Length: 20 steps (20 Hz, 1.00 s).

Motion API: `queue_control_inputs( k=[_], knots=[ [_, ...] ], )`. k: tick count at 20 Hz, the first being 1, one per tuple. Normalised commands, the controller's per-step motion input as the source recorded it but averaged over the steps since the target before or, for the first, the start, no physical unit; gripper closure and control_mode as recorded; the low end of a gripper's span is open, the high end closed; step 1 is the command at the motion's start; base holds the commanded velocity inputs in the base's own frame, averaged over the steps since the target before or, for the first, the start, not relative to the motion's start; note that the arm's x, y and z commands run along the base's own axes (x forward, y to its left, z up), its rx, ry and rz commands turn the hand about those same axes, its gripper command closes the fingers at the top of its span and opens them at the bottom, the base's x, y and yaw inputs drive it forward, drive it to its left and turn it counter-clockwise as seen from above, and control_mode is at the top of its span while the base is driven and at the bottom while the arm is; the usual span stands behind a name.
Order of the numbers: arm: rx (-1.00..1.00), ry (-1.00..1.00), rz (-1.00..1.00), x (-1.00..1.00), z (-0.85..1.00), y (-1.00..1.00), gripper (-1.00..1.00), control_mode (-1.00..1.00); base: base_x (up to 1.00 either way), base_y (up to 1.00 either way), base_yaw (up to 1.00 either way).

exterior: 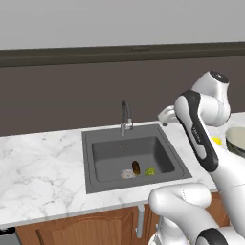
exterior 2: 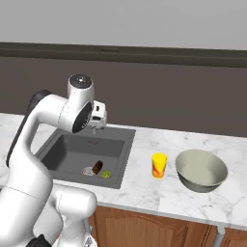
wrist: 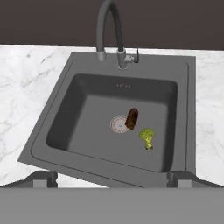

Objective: Remove the broccoli and sweet potato from the sink. Then move the bowl and cup from the counter to the sink for washing.

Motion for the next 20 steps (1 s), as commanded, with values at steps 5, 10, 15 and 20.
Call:
queue_control_inputs(
  k=[5, 10, 15, 20],
  knots=[
    [0.00, 0.00, 0.04, -0.02, -0.17, -0.05, -1.00, -1.00, 0.00, 0.00, 0.00],
    [0.00, 0.00, 0.04, 0.00, -0.17, -0.04, -1.00, -1.00, 0.00, 0.00, 0.00],
    [0.03, 0.00, 0.04, 0.00, -0.19, -0.02, -1.00, -1.00, 0.00, 0.00, 0.00],
    [0.04, 0.00, 0.03, 0.00, -0.20, 0.00, -1.00, -1.00, 0.00, 0.00, 0.00]
  ],
)
